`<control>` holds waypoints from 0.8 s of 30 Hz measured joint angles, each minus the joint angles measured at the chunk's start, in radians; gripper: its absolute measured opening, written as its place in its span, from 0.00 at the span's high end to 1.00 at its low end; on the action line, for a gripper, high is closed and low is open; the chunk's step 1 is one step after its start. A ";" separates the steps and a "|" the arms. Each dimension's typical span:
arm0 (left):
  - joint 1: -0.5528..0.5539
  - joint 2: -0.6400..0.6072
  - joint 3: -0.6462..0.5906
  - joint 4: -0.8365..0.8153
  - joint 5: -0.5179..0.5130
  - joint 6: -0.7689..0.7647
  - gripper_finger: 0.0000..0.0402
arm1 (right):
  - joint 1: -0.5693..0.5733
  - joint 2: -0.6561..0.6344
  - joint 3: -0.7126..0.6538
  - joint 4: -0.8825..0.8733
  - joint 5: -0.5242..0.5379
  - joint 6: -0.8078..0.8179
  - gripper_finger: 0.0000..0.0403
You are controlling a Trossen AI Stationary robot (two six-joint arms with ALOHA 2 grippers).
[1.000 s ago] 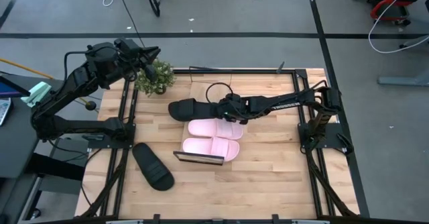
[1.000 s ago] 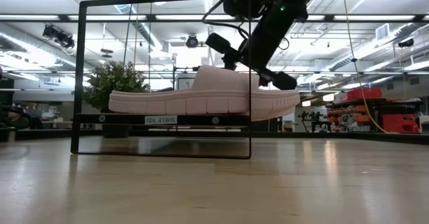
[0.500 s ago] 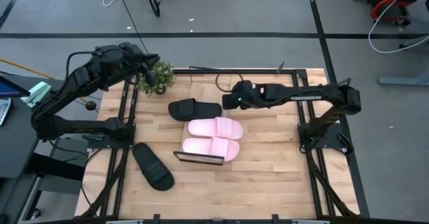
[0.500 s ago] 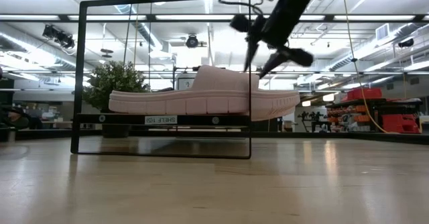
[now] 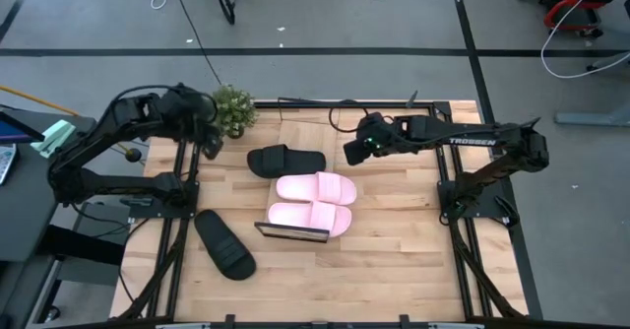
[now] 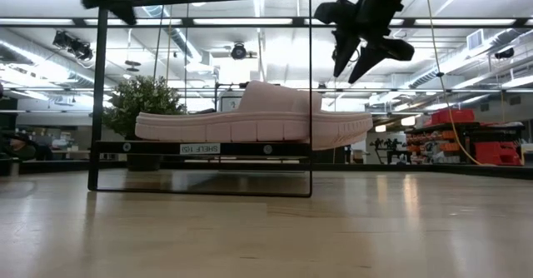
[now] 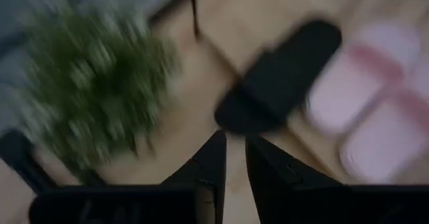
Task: Pick and place slides into the shelf
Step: Put the black slide on the shelf
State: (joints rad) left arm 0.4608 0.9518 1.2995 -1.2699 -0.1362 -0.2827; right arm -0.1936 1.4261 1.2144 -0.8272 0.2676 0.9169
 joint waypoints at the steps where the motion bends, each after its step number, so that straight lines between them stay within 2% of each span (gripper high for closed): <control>1: -0.003 0.003 0.000 -0.036 0.032 -0.014 0.84 | 0.000 -0.001 0.000 0.000 0.000 -0.019 0.59; 4: -0.019 0.015 -0.028 -0.095 0.163 -0.049 0.84 | 0.000 -0.003 0.000 -0.002 -0.002 -0.078 0.59; 9: -0.093 0.015 -0.188 -0.065 0.390 -0.133 0.82 | 0.000 -0.003 0.000 -0.008 -0.010 -0.163 0.59; 17: -0.263 0.016 -0.523 -0.005 0.595 -0.322 0.70 | 0.021 -0.003 0.000 -0.025 -0.014 -0.277 0.59; 20: -0.324 0.015 -0.608 0.087 0.675 -0.405 0.65 | 0.030 -0.003 0.000 -0.026 -0.014 -0.305 0.59; 24: -0.417 0.016 -0.694 0.343 0.786 -0.540 0.58 | 0.040 -0.003 0.000 -0.026 -0.008 -0.329 0.59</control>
State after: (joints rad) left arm 0.0434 0.9676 0.6052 -0.9273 0.6499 -0.8229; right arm -0.1532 1.4231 1.2144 -0.8532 0.2596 0.5875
